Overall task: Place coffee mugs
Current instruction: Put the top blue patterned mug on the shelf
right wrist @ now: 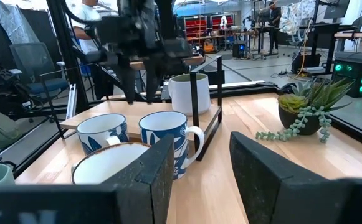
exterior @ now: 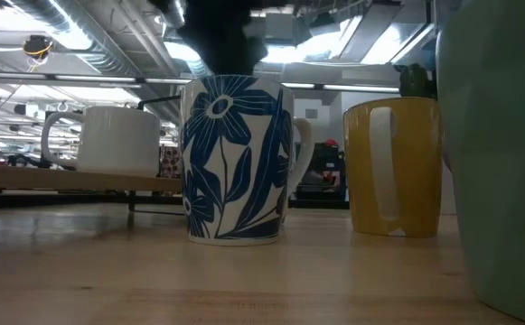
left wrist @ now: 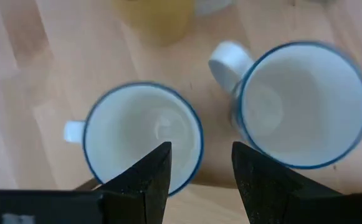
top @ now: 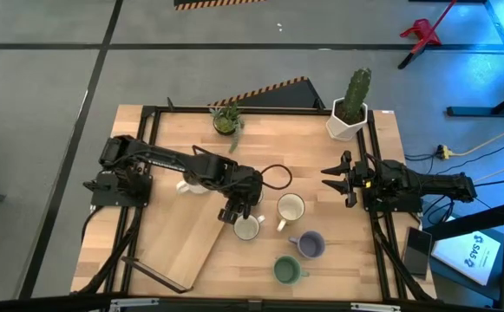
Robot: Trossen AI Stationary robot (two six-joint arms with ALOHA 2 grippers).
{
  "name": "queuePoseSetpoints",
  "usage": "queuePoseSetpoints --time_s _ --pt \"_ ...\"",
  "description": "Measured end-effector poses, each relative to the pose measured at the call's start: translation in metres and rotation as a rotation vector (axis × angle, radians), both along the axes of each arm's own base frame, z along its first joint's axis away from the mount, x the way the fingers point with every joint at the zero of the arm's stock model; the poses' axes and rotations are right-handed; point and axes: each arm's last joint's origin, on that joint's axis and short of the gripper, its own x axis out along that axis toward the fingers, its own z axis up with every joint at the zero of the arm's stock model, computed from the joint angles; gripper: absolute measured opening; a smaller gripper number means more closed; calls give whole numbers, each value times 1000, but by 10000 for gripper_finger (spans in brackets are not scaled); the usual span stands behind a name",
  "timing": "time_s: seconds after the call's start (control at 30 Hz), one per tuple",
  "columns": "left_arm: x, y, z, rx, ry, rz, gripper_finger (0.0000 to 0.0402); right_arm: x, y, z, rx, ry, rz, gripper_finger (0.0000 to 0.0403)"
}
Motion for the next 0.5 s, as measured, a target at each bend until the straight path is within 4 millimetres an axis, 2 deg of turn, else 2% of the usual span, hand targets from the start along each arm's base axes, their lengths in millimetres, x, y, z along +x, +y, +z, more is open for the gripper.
queuePoseSetpoints --time_s 0.27,0.5 --pt "-4 8 -24 25 20 -1 163 0 0 0 0 0 0 143" --pt "-2 2 -25 40 -4 -63 163 0 0 0 -12 0 0 143"
